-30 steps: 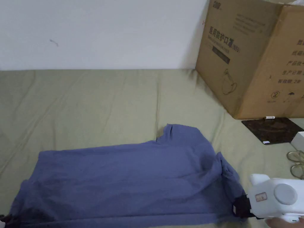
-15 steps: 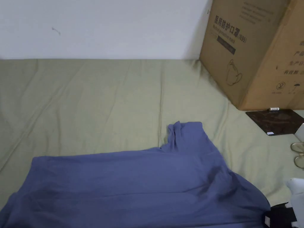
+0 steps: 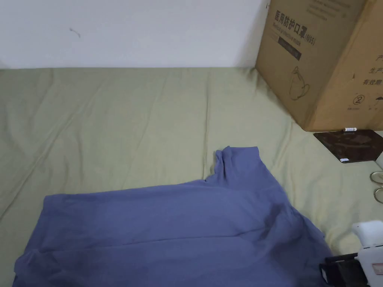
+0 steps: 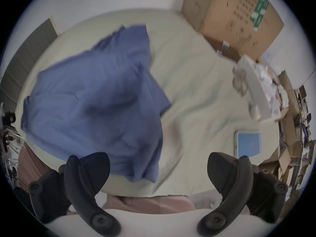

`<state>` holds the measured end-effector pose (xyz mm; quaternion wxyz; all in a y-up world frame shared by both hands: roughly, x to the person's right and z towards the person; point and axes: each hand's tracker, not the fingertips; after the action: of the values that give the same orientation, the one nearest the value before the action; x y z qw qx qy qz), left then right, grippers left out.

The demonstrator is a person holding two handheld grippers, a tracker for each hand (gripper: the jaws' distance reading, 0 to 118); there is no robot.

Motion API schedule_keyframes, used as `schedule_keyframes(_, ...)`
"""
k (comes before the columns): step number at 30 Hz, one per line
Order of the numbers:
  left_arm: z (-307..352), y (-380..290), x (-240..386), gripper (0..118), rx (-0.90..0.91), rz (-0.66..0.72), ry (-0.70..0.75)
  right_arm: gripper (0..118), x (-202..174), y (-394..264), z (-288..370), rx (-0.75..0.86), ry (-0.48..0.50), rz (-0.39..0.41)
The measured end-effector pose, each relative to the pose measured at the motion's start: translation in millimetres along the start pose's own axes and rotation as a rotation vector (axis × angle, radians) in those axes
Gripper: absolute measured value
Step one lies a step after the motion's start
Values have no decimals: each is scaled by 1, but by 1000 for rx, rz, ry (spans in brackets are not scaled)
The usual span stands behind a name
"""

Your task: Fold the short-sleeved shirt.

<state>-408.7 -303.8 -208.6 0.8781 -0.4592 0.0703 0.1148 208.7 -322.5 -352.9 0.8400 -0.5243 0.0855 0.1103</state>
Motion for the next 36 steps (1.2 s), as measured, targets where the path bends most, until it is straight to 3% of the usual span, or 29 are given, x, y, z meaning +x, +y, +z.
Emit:
schedule_keyframes(2, 23, 18, 3, 116, 135, 110, -99, 115, -9, 10, 19, 91, 52, -32)
schedule_keyframes(4, 43, 35, 17, 117, 279, 132, -195, 115, -24, 21, 38, 217, 117, -66)
schedule_keyframes(6, 57, 48, 38, 118, 400, 91, -222, 114, -44, 29, 58, 408, 219, -77)
schedule_keyframes(8, 66, 56, 62, 116, 503, 29, -221, 113, -60, 34, 70, 621, 245, -77)
schedule_keyframes(9, 66, 56, 74, 107, 563, -16, -234, 106, -73, 37, 77, 712, 247, -63)
schedule_keyframes(10, 68, 53, 87, 90, 651, -59, -209, 89, -84, 39, 83, 809, 239, -60)
schedule_keyframes(11, 69, 50, 98, 57, 721, -93, -181, 56, -94, 39, 87, 892, 238, -58)
schedule_keyframes(12, 70, 48, 111, 7, 777, -130, -136, 6, -104, 39, 90, 1000, 210, -72)
schedule_keyframes(13, 66, 47, 120, 0, 794, -164, -104, 2, -111, 41, 92, 1061, 179, -90)
schedule_keyframes(14, 62, 48, 131, 0, 805, -198, -55, 2, -115, 45, 92, 1062, 170, -136)
schedule_keyframes(16, 62, 54, 136, 0, 804, -235, -58, 2, -124, 57, 94, 1037, 285, -171)
schedule_keyframes(18, 55, 70, 121, 0, 764, -252, -120, 2, -123, 67, 92, 1002, 299, -139)
schedule_keyframes(20, 43, 99, 105, 0, 692, -280, -30, 2, -126, 74, 90, 992, 254, -84)
schedule_keyframes(23, 0, 159, 62, 0, 351, -205, -15, 2, -126, 80, 75, 969, 250, -67)
schedule_keyframes(24, -27, 177, 41, 0, 176, -155, -69, 2, -127, 82, 67, 935, 251, -81)
schedule_keyframes(26, -79, 193, 10, 1, 12, -49, -105, 2, -130, 84, 52, 869, 284, -129)
schedule_keyframes(27, -94, 191, 2, 8, 54, -34, -49, 2, -131, 84, 47, 852, 300, -147)
schedule_keyframes(28, -110, 191, -4, 32, 82, -38, 28, 2, -132, 84, 42, 833, 306, -160)
schedule_keyframes(30, -137, 190, -7, 111, 52, -40, 58, 2, -134, 84, 34, 813, 305, -160)
schedule_keyframes(31, -150, 189, -9, 118, 22, -26, 37, 2, -134, 84, 31, 797, 299, -154)
schedule_keyframes(32, -160, 184, -12, 113, 49, -19, 22, 2, -135, 85, 28, 781, 290, -146)
schedule_keyframes(36, -212, 170, -13, 113, -78, -77, 87, 2, -135, 91, 21, 730, 252, -122)
